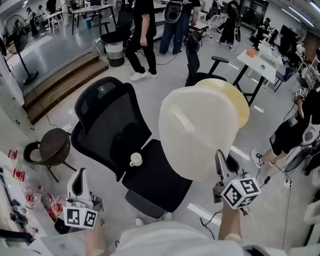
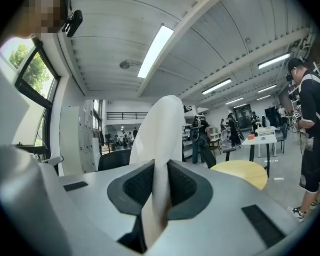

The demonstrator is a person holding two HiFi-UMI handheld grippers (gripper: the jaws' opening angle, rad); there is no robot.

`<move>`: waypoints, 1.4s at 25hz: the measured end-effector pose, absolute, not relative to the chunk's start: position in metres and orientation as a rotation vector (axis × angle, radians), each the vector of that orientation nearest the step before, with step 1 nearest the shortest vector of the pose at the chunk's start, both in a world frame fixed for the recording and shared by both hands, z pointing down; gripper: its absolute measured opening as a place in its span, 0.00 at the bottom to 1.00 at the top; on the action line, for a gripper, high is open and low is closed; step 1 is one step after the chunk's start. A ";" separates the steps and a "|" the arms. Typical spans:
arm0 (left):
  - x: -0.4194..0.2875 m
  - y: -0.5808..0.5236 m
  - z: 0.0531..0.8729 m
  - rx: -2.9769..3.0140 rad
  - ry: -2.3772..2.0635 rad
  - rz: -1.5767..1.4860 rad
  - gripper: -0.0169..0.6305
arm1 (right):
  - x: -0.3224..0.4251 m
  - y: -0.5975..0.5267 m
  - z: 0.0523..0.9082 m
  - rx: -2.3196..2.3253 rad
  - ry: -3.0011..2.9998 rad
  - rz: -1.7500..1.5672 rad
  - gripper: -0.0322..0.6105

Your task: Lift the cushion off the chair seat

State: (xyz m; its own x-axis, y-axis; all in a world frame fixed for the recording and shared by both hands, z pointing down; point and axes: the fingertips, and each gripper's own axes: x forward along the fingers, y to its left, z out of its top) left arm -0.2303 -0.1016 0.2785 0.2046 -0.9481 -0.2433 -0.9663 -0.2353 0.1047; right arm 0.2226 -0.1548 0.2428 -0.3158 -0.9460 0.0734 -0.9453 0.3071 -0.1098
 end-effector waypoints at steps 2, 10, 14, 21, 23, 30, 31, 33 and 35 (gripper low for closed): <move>-0.233 -0.100 0.278 -2.379 1.902 0.392 0.05 | 0.221 -0.153 0.244 -1.833 2.536 -0.208 0.14; -0.230 -0.099 0.272 -2.387 1.874 0.381 0.05 | 0.225 -0.144 0.247 -1.846 2.509 -0.206 0.14; -0.229 -0.097 0.273 -2.398 1.867 0.375 0.05 | 0.226 -0.138 0.248 -1.865 2.496 -0.184 0.13; -0.233 -0.087 0.272 -2.388 1.876 0.372 0.05 | 0.232 -0.130 0.246 -1.889 2.470 -0.163 0.13; -0.234 -0.083 0.273 -2.383 1.883 0.371 0.05 | 0.232 -0.128 0.245 -1.885 2.469 -0.158 0.13; -0.238 -0.075 0.275 -2.369 1.904 0.370 0.05 | 0.226 -0.127 0.242 -1.863 2.489 -0.134 0.13; -0.238 -0.074 0.276 -2.367 1.907 0.371 0.05 | 0.225 -0.127 0.241 -1.858 2.495 -0.129 0.13; -0.239 -0.072 0.277 -2.365 1.911 0.371 0.05 | 0.224 -0.127 0.241 -1.853 2.502 -0.123 0.13; -0.239 -0.072 0.278 -2.365 1.912 0.374 0.05 | 0.224 -0.127 0.242 -1.857 2.496 -0.128 0.13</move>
State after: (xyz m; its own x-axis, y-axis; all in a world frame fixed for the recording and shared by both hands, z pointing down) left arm -0.2394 -0.0718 0.2780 0.1926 -0.9525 -0.2360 -0.9712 -0.2194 0.0928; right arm 0.2242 -0.1270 0.2415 -0.2885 -0.9571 0.0263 -0.9548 0.2855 -0.0829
